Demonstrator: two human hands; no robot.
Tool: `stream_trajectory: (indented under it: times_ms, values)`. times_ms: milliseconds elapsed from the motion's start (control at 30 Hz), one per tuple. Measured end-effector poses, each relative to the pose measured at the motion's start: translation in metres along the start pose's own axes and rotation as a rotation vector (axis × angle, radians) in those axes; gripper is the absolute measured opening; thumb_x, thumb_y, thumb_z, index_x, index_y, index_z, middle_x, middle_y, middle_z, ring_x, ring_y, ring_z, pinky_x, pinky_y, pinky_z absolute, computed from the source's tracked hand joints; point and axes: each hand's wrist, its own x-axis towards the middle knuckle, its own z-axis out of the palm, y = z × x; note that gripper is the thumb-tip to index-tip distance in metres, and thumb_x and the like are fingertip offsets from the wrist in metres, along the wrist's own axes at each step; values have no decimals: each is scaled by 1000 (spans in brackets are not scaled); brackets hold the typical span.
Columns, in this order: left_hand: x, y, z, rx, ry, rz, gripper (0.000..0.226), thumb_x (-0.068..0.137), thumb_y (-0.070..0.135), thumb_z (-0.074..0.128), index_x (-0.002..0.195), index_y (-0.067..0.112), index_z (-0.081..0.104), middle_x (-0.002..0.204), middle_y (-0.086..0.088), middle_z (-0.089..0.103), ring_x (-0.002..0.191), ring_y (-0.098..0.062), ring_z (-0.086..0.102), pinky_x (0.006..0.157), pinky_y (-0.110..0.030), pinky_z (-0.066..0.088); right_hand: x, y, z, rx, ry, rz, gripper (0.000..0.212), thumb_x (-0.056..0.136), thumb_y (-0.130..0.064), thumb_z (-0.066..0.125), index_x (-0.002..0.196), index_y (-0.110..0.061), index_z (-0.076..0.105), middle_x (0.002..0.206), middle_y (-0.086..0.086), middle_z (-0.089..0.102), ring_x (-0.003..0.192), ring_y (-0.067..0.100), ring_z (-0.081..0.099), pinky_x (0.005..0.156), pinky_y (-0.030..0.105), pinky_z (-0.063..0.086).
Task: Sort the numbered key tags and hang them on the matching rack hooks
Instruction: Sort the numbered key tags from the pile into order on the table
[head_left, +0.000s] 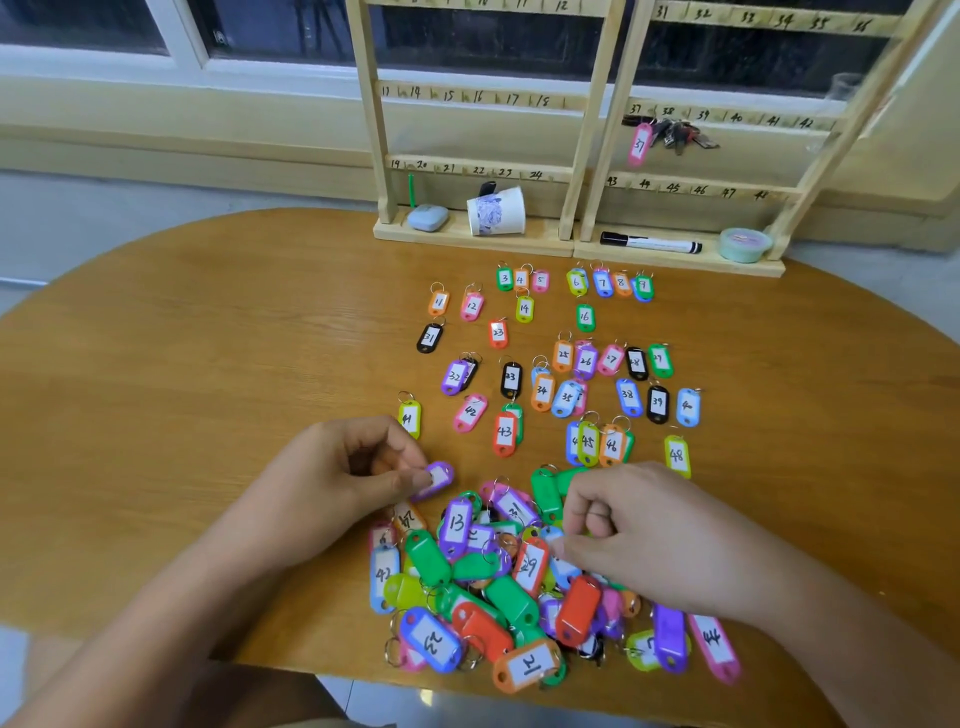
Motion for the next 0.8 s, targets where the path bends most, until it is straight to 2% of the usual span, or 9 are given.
stream_trajectory:
  times_ms: [67,133,200,267,400,533,600,700,800]
  values:
    - [3,2,3,-97,33,-56,6,92,17,84,94,17,78,85,-6,80,74,-14,73,68,-22,54,1,-1,1,6,-5,1,22,94,-41,73,78,-27,66,70,-2,67,55,3,52,55,20,43]
    - [5,4,5,-196,54,-101,7,93,8,80,98,8,75,88,-12,80,75,-19,76,65,-24,56,1,-2,2,9,-5,6,18,94,-33,71,78,-26,67,73,0,70,58,6,58,57,18,44]
    - [6,7,8,-266,73,-127,8,94,3,78,100,2,72,87,-16,80,77,-22,78,63,-24,58,1,-2,2,20,-12,12,15,94,-28,69,79,-26,68,74,1,71,63,11,63,57,18,46]
    - [7,9,9,-306,91,-141,10,94,0,76,102,-1,71,88,-19,79,78,-24,78,63,-23,59,1,-1,2,22,-16,11,16,95,-27,69,80,-26,67,73,1,71,59,8,60,56,17,45]
    - [7,11,11,-312,104,-147,11,94,0,76,103,-1,71,88,-19,79,79,-25,79,64,-25,60,-3,-2,0,45,-5,3,20,96,-36,71,80,-25,66,71,4,69,54,3,53,56,14,42]
    - [7,11,12,-273,104,-139,10,94,3,77,102,3,72,87,-14,80,80,-24,80,65,-25,59,-11,-8,-2,-8,10,23,34,88,-59,75,83,-26,66,61,-13,60,56,1,53,56,19,37]
    - [7,11,14,-268,105,-131,9,94,4,78,102,5,72,87,-14,80,80,-24,79,64,-25,59,-13,-11,-1,-66,21,27,42,84,-68,74,84,-28,64,63,-12,60,60,2,52,57,21,34]
    - [6,11,16,-264,101,-124,10,94,5,78,102,5,72,88,-14,80,79,-22,79,64,-24,58,-14,-14,2,-135,10,29,45,80,-71,74,86,-28,61,67,-2,59,64,6,45,57,22,28]
    - [7,10,19,-259,98,-114,10,94,6,79,101,7,72,88,-13,80,80,-23,79,65,-27,57,-13,-16,4,-135,-9,24,40,82,-64,74,84,-27,61,67,-6,58,63,6,45,56,21,28]
